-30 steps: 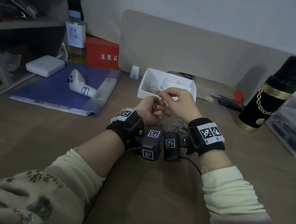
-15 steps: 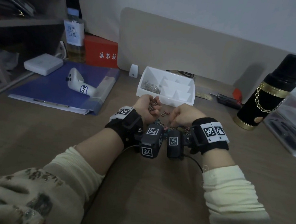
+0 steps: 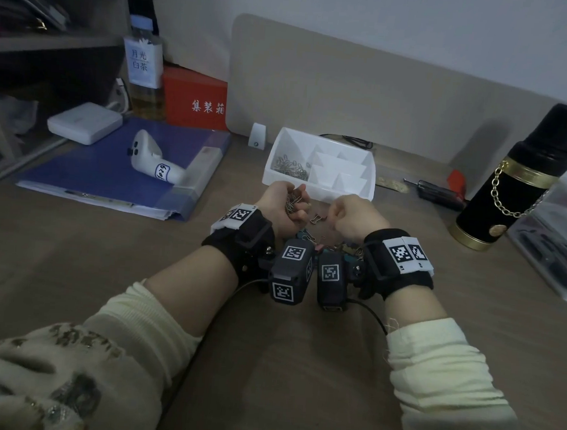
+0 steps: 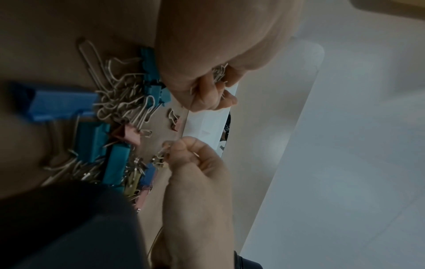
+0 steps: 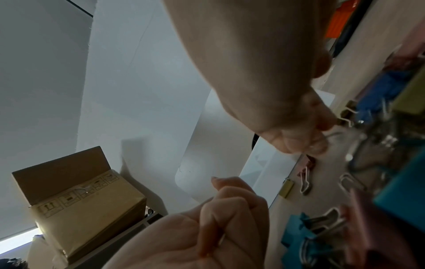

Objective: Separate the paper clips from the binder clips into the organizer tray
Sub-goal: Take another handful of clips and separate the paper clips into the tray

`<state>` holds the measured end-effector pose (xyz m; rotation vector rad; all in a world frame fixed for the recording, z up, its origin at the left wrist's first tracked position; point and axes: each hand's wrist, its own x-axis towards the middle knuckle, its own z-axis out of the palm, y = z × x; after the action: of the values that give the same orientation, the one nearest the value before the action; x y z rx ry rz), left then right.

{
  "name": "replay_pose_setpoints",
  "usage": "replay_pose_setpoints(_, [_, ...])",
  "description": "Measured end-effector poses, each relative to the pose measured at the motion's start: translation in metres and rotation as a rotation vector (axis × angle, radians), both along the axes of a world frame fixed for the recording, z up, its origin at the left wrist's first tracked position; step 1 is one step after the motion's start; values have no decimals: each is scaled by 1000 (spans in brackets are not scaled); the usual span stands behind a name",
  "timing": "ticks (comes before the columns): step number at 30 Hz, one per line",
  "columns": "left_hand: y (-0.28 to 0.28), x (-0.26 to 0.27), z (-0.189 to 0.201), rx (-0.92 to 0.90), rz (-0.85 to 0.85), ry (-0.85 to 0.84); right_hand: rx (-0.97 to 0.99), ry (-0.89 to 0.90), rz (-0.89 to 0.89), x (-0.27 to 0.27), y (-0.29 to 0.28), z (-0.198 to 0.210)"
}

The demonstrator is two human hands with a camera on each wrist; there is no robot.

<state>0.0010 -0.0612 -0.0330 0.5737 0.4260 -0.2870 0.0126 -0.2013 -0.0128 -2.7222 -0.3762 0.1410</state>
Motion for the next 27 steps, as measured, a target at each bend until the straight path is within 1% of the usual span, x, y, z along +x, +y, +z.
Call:
replay_pose_setpoints(2, [0, 0, 0, 1, 0, 0, 75, -24, 17, -2, 0, 4])
replay_pose_setpoints(5, [-1, 0, 0, 4, -2, -5, 86, 25, 108, -6, 2, 7])
replay_pose_setpoints(8, [-1, -1, 1, 3, 0, -13, 80, 74, 148, -6, 3, 4])
replay_pose_setpoints(15, [-1, -2, 1, 17, 6, -10, -12, 94, 171, -3, -1, 1])
replay_pose_setpoints(21, [-2, -1, 1, 28, 15, -11, -60, 163, 195, 1, -2, 1])
replay_pose_setpoints(27, [-2, -1, 1, 27, 14, -8, -90, 142, 173, 3, -3, -2])
